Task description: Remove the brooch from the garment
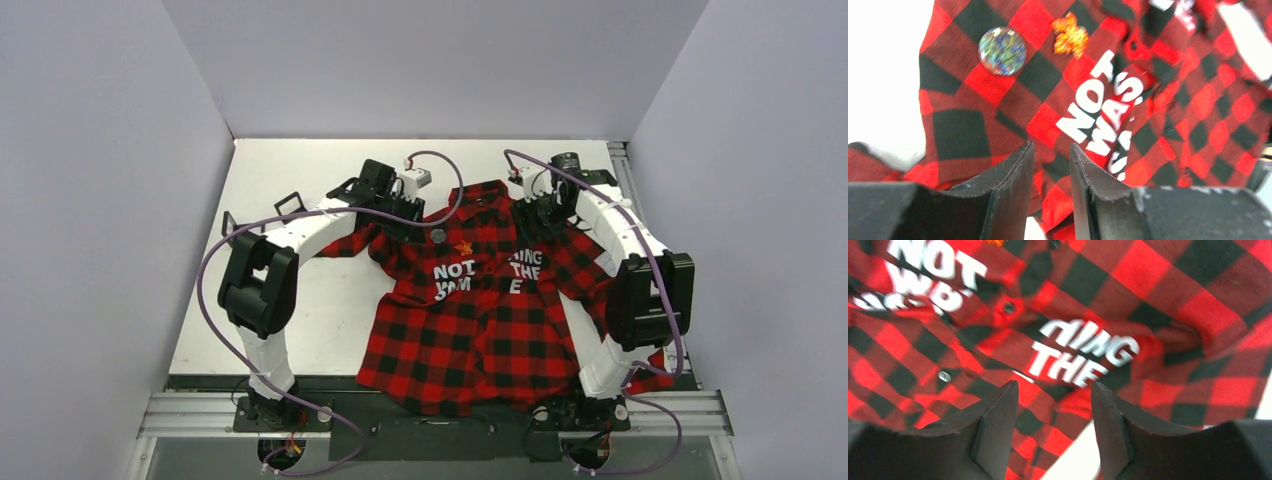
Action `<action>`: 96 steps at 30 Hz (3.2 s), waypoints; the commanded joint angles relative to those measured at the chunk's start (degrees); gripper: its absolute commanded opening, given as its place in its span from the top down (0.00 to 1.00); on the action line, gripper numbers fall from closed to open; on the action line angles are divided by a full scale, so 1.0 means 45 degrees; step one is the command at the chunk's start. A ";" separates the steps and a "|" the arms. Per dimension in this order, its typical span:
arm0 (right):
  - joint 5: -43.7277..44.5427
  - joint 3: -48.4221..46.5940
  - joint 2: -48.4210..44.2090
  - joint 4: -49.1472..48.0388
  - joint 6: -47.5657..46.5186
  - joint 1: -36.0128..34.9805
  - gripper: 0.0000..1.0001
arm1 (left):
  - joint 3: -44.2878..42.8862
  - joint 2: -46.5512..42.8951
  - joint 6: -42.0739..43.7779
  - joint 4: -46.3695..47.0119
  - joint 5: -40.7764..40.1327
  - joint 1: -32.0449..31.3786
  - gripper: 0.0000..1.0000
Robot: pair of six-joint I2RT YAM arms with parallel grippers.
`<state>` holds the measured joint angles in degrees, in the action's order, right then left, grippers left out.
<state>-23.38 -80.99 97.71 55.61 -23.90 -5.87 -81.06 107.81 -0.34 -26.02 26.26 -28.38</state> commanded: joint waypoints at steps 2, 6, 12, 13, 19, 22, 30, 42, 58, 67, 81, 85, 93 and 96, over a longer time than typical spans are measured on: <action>-0.2615 0.0332 0.0051 -0.3186 0.3824 -0.0533 0.53 | 0.0632 0.0114 -0.3743 0.4575 0.2836 0.0410 0.71; -0.3016 0.0653 0.0485 -0.4569 0.5199 -0.0945 0.61 | 0.0828 0.0513 -0.5482 0.6413 0.3115 0.0286 0.69; -0.3743 0.1816 0.0987 -0.7427 0.7672 -0.1358 0.64 | 0.0597 0.1768 -0.7169 0.7714 0.3259 0.0151 0.69; -0.3786 0.2214 0.1023 -0.7784 0.8226 -0.1394 0.64 | 0.0574 0.2000 -0.7316 0.7773 0.3243 0.0163 0.68; -0.3713 0.2756 0.1955 -0.9434 0.9253 -0.1756 0.66 | 0.0400 0.3036 -0.8378 0.8450 0.3233 0.0112 0.67; -0.3573 0.3002 0.2292 -0.9890 0.9553 -0.1819 0.70 | 0.0367 0.3368 -0.8736 0.8655 0.3173 0.0054 0.67; -0.3286 0.3272 0.2805 -1.0063 0.9505 -0.1801 0.71 | 0.0068 0.4155 -0.9185 0.8902 0.3161 -0.0237 0.65; -0.3268 0.3369 0.2971 -0.9654 0.8914 -0.1614 0.70 | -0.0375 0.4792 -0.9908 0.9623 0.3059 -0.0640 0.63; -0.2047 0.3858 0.0968 -0.9484 0.6794 -0.1673 0.53 | -0.0559 0.4908 -1.0837 1.0362 0.3108 -0.0924 0.81; 0.0009 0.4043 0.0174 -1.0178 0.5624 -0.2796 0.51 | -0.0617 0.5415 -1.2296 1.1118 0.3436 -0.0802 1.00; -0.0825 0.3880 0.0165 -1.0093 0.7561 -0.2191 0.46 | 0.0414 0.4994 -1.2946 1.2731 0.3925 -0.0490 1.00; -0.2178 0.3743 0.0645 -1.0211 0.8369 -0.1526 0.40 | 0.0717 0.5063 -1.3524 1.3937 0.4331 -0.0462 1.00; -0.4776 0.3523 0.1904 -1.1528 1.0215 -0.1332 0.42 | 0.1002 0.5207 -1.4336 1.5419 0.4789 -0.0470 1.00; -0.5079 0.3440 0.2249 -1.2020 1.0597 -0.1318 0.44 | 0.1089 0.5194 -1.4440 1.5739 0.4937 -0.0470 1.00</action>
<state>-41.06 -63.55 106.56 8.21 19.62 -11.46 -76.25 132.16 -63.48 37.50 45.45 -30.61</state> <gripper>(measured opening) 0.570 0.004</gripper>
